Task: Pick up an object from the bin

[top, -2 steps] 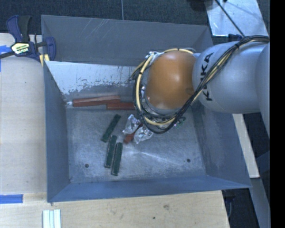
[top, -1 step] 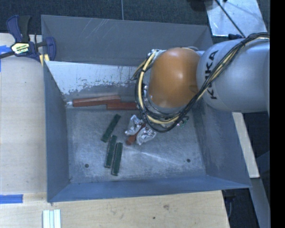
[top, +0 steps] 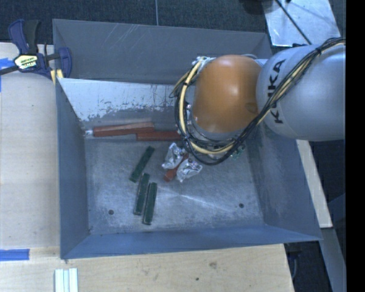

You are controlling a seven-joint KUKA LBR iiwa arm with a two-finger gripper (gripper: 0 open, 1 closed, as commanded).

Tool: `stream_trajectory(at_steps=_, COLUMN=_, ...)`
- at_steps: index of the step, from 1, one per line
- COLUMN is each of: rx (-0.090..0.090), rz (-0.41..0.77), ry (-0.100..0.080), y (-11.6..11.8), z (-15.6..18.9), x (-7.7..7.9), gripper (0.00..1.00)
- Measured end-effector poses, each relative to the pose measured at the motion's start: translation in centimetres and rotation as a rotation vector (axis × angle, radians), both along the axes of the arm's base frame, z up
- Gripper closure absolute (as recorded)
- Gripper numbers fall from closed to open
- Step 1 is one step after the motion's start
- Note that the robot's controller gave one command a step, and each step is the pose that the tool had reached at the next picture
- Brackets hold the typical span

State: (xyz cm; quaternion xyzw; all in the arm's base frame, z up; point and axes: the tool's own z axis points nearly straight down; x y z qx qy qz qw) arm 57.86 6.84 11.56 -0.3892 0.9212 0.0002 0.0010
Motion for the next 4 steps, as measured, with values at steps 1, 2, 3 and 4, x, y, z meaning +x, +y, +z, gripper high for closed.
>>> stream_trajectory(at_steps=1, rx=0.000, rz=-0.001, ry=-0.002, y=0.0, z=1.4, x=0.0, gripper=1.00)
stream_trajectory(at_steps=2, rx=0.000, rz=-0.002, ry=-0.003, y=0.0, z=2.7, x=0.1, gripper=1.00)
stream_trajectory(at_steps=3, rx=0.000, rz=-0.003, ry=-0.003, y=0.0, z=3.4, x=0.1, gripper=1.00)
stream_trajectory(at_steps=4, rx=0.000, rz=-0.004, ry=-0.002, y=0.0, z=4.2, x=0.1, gripper=1.00)
